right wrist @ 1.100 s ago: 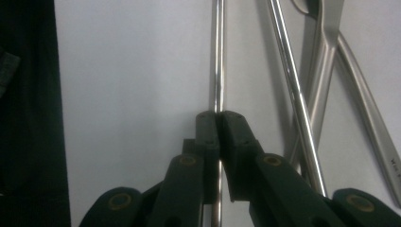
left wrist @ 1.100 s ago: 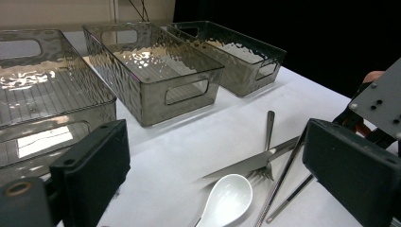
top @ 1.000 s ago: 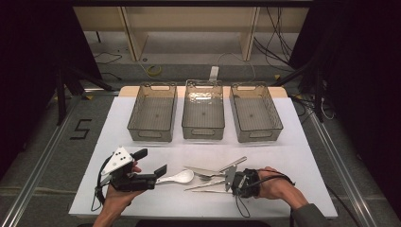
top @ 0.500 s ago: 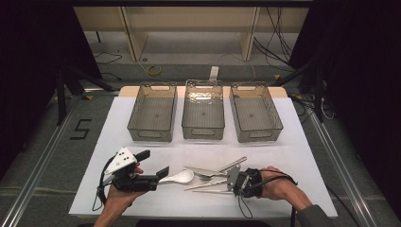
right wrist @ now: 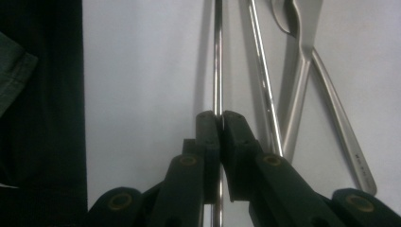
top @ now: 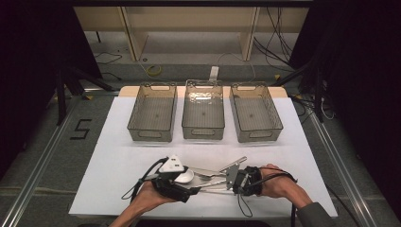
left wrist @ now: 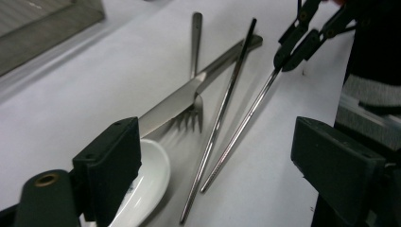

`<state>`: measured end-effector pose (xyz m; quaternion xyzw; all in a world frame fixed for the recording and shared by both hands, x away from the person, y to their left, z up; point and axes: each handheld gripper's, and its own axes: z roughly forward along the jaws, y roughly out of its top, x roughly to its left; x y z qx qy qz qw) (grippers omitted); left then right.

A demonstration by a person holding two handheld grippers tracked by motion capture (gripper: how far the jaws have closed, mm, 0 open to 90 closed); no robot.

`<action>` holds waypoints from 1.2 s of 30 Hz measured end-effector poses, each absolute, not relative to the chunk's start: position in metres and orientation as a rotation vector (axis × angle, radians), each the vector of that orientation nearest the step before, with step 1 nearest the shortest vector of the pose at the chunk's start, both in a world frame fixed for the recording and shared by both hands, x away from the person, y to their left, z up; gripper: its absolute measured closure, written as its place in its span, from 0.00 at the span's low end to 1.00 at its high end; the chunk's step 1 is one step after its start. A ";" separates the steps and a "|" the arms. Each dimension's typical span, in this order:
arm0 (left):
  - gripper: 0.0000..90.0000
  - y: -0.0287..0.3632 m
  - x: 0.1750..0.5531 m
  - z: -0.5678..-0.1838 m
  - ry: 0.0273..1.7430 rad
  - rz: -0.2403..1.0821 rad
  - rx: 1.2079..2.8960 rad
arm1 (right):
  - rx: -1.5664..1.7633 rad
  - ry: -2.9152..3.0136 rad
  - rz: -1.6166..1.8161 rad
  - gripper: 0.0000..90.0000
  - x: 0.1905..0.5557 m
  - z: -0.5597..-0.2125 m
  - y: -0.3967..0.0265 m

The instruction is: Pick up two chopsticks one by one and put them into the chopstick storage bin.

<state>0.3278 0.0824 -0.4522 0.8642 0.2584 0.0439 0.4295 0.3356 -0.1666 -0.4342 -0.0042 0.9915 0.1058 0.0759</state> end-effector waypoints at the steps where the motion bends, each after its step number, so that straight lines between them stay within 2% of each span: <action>1: 0.21 0.078 0.328 -0.454 0.630 0.104 2.170 | -0.013 2.969 0.322 0.96 0.336 -0.434 -0.167; 10: 0.39 0.052 0.328 -0.468 0.473 0.093 2.308 | -0.030 2.961 0.335 0.96 0.336 -0.431 -0.165; 21: 0.50 0.036 0.325 -0.469 0.431 0.081 2.360 | -0.047 2.950 0.340 0.96 0.334 -0.426 -0.162; 28: 0.61 0.023 0.328 -0.471 0.427 0.083 2.388 | -0.065 2.947 0.325 0.96 0.333 -0.426 -0.159; 36: 0.69 0.014 0.331 -0.472 0.401 0.059 2.408 | -0.072 2.946 0.325 0.96 0.332 -0.422 -0.158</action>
